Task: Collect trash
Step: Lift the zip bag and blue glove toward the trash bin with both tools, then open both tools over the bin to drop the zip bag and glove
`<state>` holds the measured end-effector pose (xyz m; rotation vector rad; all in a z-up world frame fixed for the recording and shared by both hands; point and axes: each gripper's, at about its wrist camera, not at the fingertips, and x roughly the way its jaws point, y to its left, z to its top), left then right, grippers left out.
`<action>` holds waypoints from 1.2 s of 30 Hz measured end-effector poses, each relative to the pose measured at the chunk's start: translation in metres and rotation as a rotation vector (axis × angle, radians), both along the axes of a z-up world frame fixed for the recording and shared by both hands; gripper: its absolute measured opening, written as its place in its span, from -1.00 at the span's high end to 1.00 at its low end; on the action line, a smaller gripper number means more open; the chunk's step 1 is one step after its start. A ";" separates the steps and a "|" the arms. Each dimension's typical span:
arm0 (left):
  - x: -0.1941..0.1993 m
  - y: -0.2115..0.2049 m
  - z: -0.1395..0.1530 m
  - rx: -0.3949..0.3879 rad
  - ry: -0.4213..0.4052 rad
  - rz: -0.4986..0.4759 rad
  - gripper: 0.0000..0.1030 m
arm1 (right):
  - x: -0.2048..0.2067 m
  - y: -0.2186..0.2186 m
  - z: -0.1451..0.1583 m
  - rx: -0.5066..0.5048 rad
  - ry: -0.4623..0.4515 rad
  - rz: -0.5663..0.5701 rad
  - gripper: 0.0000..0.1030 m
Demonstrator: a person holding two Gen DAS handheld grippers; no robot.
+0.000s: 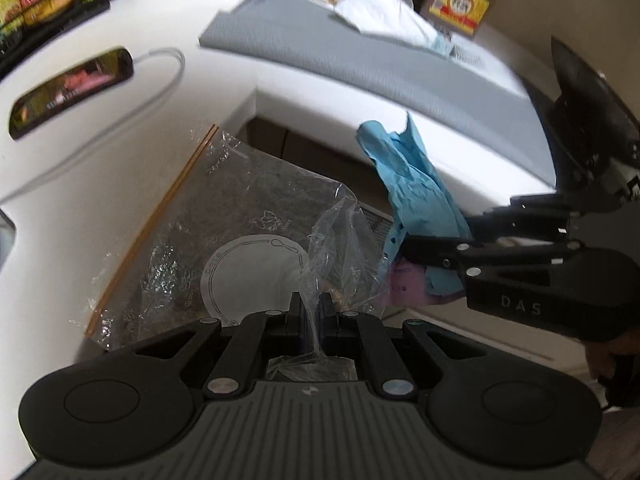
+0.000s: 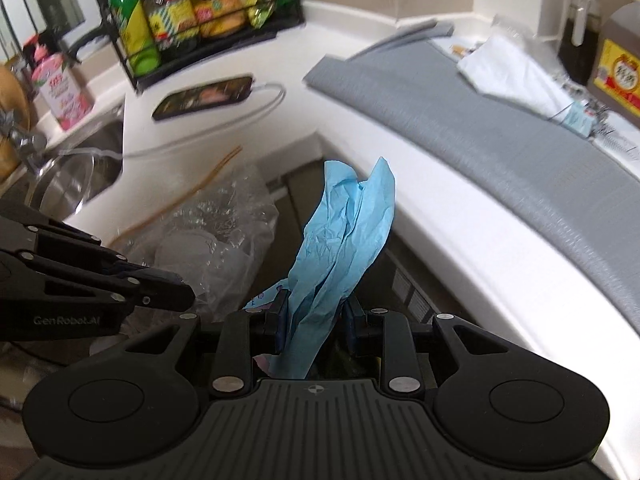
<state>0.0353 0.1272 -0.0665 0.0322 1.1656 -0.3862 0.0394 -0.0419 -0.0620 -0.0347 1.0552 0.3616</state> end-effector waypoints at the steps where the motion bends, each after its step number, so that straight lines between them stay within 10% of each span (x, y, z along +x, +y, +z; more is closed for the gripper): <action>1: 0.000 0.001 -0.004 0.005 0.008 -0.002 0.87 | 0.000 0.001 -0.004 -0.006 0.010 0.008 0.43; 36: 0.054 -0.029 -0.205 0.099 0.307 -0.118 0.87 | 0.031 0.011 -0.185 -0.136 0.362 0.067 0.43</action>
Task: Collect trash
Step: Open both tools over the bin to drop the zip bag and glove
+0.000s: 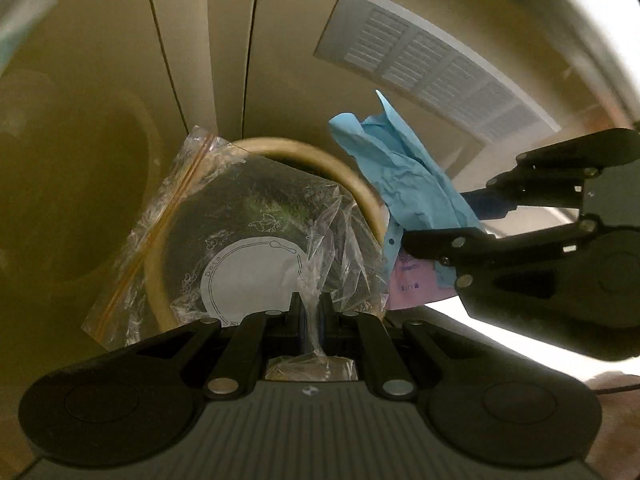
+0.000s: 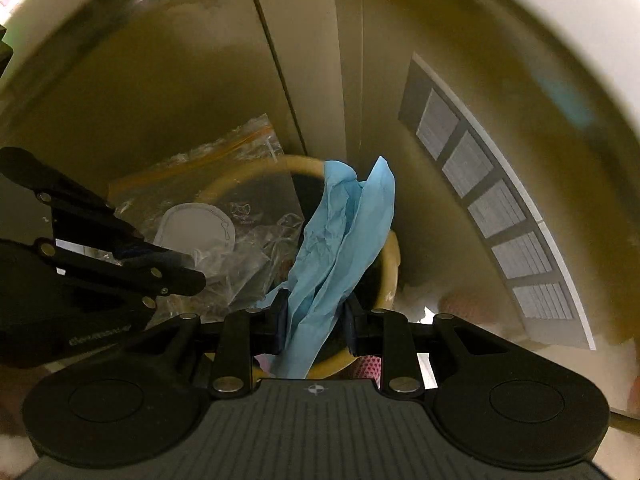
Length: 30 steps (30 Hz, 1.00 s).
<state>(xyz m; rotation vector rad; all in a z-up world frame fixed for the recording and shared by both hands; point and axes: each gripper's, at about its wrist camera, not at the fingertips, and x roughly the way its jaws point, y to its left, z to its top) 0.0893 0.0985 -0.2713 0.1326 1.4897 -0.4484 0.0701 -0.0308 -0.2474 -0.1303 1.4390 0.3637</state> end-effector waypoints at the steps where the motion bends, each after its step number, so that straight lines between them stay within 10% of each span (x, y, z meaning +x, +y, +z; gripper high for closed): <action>1: 0.003 0.000 -0.007 0.011 0.006 -0.003 0.87 | 0.002 0.001 -0.008 -0.003 0.010 0.004 0.43; 19: 0.030 -0.029 -0.073 0.137 0.090 -0.060 0.83 | 0.023 0.021 -0.083 -0.067 0.124 0.057 0.36; 22: 0.038 -0.029 -0.071 0.138 0.102 -0.048 0.38 | 0.027 0.018 -0.087 -0.057 0.126 0.041 0.28; 24: 0.041 -0.029 -0.070 0.161 0.076 -0.048 -0.28 | 0.030 0.016 -0.090 -0.049 0.135 0.035 0.18; 30: 0.050 -0.018 -0.054 0.173 0.045 -0.015 -0.85 | 0.029 0.013 -0.089 -0.065 0.125 0.022 -0.09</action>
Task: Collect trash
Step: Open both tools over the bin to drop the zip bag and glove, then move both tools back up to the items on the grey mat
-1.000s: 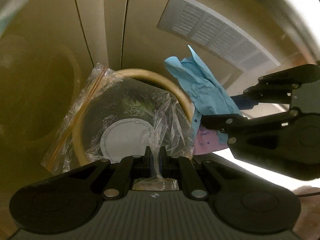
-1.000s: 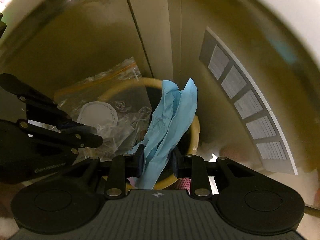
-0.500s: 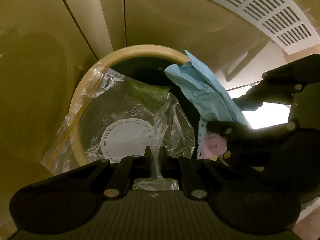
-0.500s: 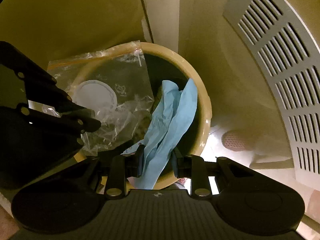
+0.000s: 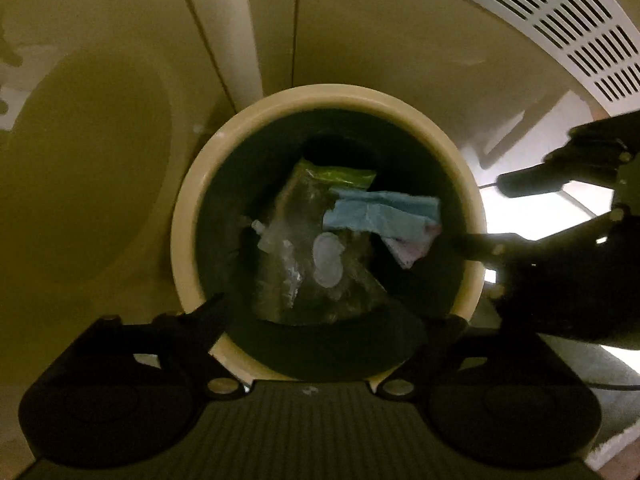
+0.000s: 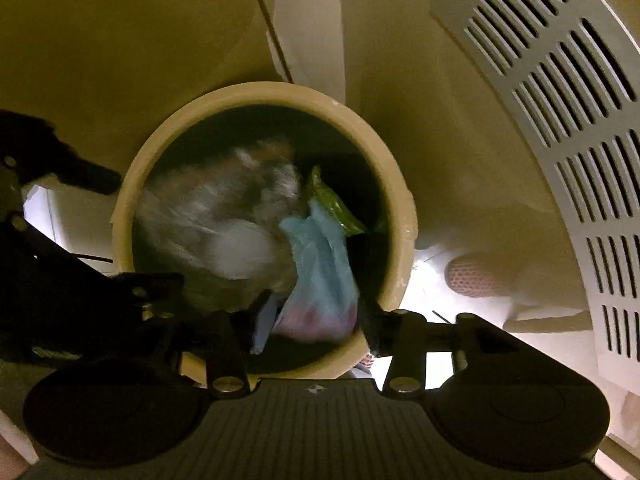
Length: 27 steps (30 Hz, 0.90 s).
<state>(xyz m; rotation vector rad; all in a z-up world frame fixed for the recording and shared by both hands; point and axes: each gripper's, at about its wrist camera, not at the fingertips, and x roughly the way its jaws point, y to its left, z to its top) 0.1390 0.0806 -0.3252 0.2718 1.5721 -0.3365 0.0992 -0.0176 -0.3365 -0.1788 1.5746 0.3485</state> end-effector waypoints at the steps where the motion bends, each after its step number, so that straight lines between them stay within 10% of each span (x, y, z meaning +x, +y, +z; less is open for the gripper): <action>1: 0.002 0.001 0.002 0.005 -0.001 0.011 -0.87 | 0.000 0.000 0.002 -0.001 -0.001 -0.005 -0.13; 16: -0.029 0.020 0.080 0.003 -0.068 0.075 -0.99 | -0.017 0.004 0.102 0.015 -0.103 0.019 -0.61; 27: -0.050 0.021 0.175 -0.045 -0.301 0.023 -0.99 | -0.026 -0.017 0.204 0.120 -0.295 -0.051 -0.71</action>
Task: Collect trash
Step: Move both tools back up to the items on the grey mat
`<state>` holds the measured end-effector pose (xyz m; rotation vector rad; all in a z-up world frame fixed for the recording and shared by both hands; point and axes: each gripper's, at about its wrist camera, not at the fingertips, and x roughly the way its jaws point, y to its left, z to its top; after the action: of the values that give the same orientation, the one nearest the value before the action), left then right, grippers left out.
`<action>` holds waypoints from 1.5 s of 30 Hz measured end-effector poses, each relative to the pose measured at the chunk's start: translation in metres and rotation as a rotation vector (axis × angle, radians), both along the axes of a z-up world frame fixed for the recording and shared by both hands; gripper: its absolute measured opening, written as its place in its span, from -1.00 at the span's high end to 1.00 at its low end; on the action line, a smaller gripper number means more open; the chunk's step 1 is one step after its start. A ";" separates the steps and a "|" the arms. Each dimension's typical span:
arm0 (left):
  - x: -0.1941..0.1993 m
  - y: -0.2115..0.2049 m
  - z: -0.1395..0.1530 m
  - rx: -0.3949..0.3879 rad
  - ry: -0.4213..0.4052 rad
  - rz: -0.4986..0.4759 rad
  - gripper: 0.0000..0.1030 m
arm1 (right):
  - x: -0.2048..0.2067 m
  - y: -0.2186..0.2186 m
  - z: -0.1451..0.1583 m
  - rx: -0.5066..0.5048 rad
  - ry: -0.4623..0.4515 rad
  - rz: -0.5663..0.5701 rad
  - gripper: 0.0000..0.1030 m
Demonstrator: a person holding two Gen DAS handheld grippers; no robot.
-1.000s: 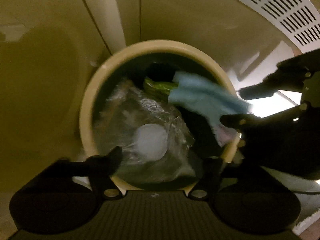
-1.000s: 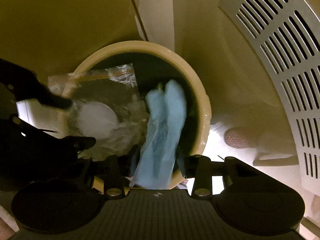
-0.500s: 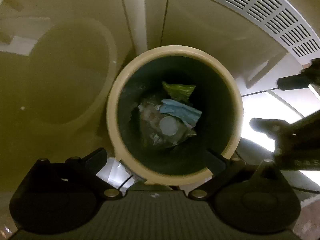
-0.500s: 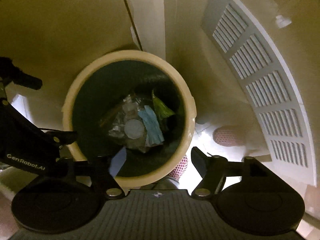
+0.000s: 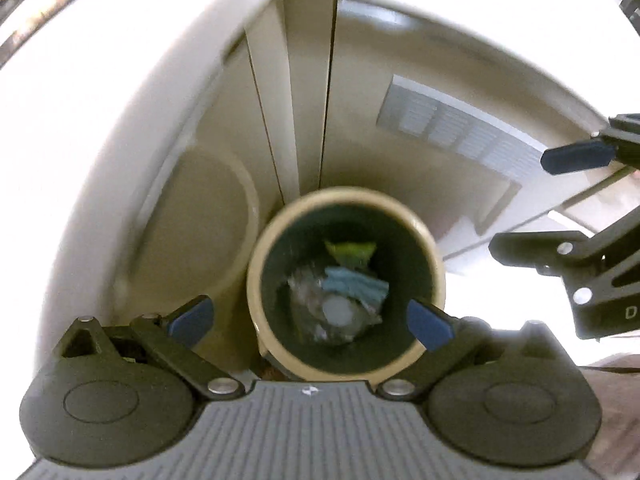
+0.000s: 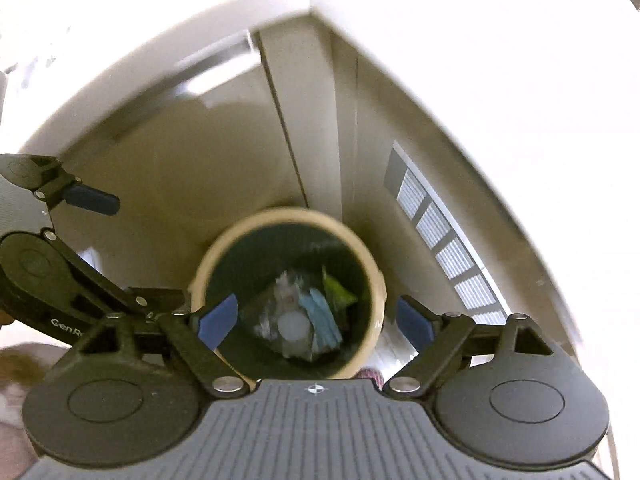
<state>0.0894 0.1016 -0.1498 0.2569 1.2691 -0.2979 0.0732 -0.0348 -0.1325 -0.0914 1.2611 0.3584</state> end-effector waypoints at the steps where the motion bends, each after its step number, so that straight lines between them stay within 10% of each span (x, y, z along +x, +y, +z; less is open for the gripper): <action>1: 0.000 0.001 0.009 -0.006 -0.016 0.004 -0.99 | 0.000 -0.003 0.009 0.018 -0.016 -0.012 -0.71; 12: 0.015 0.000 0.098 -0.108 -0.176 0.067 -0.99 | 0.019 -0.057 0.098 0.131 -0.303 -0.224 -0.74; 28: 0.093 -0.033 0.136 -0.172 -0.321 0.132 -0.99 | 0.056 -0.116 0.101 0.021 -0.401 -0.403 -0.80; 45: 0.255 -0.175 0.158 -0.317 -0.377 0.178 -0.99 | 0.048 -0.174 0.093 0.020 -0.424 -0.653 -0.82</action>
<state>0.3443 -0.0739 0.0083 -0.0713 0.8496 -0.2776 0.1216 -0.2084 -0.0391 0.2489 0.8061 -0.2088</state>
